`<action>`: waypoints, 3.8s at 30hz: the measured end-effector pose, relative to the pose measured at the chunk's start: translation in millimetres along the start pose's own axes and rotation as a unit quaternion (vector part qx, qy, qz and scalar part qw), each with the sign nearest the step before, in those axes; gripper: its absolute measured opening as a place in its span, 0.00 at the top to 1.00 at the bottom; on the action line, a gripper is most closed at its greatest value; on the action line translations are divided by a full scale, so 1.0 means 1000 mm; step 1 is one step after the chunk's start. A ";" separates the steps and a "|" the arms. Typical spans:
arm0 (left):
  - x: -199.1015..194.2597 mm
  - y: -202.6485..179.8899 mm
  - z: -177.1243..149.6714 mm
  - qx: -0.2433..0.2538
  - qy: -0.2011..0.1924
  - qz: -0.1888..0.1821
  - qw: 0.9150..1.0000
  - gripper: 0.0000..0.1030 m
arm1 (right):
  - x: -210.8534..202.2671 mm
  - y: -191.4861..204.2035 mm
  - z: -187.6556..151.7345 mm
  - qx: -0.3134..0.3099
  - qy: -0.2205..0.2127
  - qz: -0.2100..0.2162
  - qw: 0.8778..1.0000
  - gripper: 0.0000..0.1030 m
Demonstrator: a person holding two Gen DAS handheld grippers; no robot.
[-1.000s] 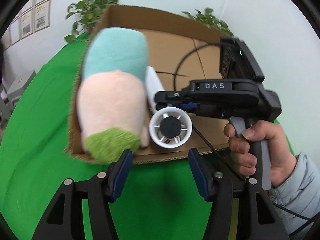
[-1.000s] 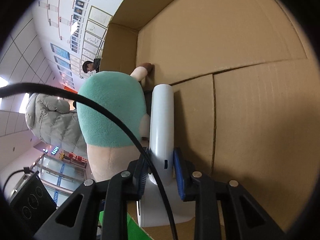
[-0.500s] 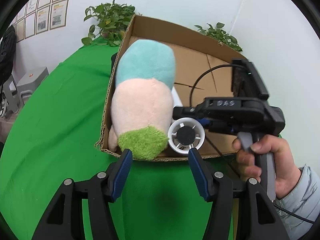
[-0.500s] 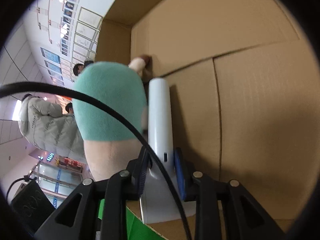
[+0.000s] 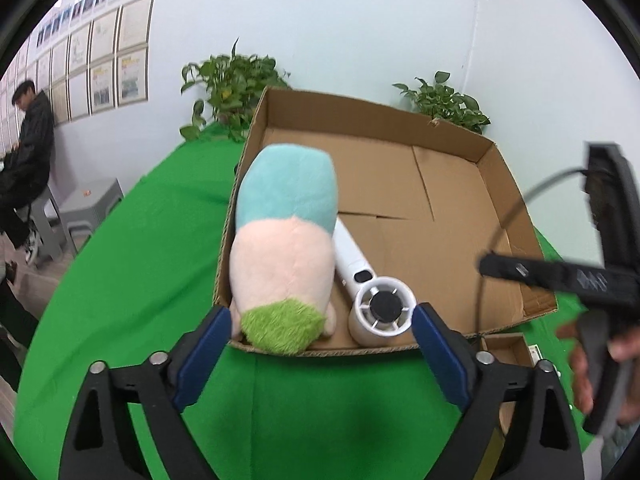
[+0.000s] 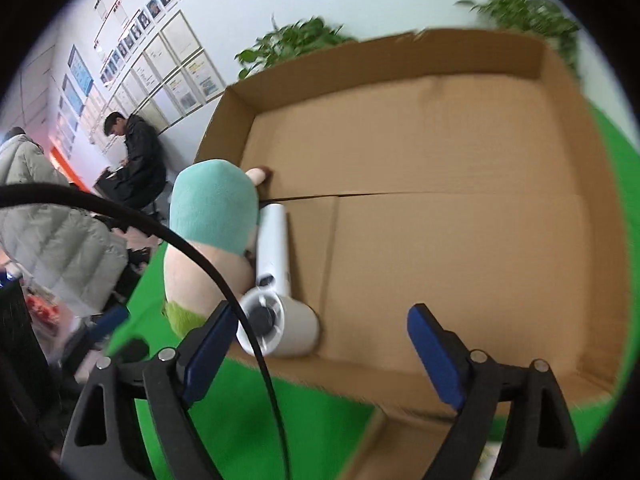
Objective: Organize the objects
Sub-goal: 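Open the right gripper and withdraw both grippers from the box, then move the right gripper to the narrow cardboard tray and grasp its wall, then lift the narrow tray with the right gripper over the large box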
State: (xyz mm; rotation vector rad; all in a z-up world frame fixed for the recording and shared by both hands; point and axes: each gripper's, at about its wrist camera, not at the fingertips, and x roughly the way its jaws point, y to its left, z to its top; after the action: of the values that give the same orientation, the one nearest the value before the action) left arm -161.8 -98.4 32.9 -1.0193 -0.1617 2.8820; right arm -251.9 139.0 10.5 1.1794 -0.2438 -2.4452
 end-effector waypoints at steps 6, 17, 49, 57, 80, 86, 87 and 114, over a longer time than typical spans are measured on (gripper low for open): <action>-0.012 -0.033 0.003 0.019 -0.009 -0.005 1.000 0.01 | -0.033 0.002 -0.038 -0.009 -0.022 -0.067 0.997 0.01; -0.045 -0.095 -0.025 0.059 -0.026 -0.011 0.998 0.00 | -0.081 0.015 -0.082 -0.035 -0.067 -0.167 0.983 0.01; -0.069 -0.105 -0.103 0.034 -0.017 -0.050 0.998 0.09 | -0.106 0.000 -0.166 -0.022 -0.058 -0.183 0.981 0.41; -0.049 -0.101 -0.120 0.040 0.068 -0.126 0.989 0.08 | -0.103 -0.013 -0.191 -0.020 -0.032 -0.150 0.988 0.01; -0.005 -0.089 -0.121 0.002 0.197 -0.368 0.909 0.33 | -0.161 -0.026 -0.246 -0.023 -0.042 -0.022 0.999 0.46; 0.022 -0.100 -0.122 -0.008 0.233 -0.347 0.908 0.43 | -0.132 -0.014 -0.242 -0.009 -0.018 0.015 1.000 0.46; 0.024 -0.103 -0.123 -0.005 0.239 -0.347 0.907 0.44 | -0.125 -0.013 -0.242 -0.007 -0.011 0.008 1.000 0.46; 0.001 -0.054 -0.109 -0.049 0.233 -0.313 0.920 0.59 | -0.109 0.003 -0.225 0.012 0.041 0.019 0.999 0.74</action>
State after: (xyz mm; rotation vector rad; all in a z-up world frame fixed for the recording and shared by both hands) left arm -91.2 -36.9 -45.1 -1.3376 -0.4946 2.0229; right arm -15.0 188.9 -52.3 1.2695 -0.2708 -2.3612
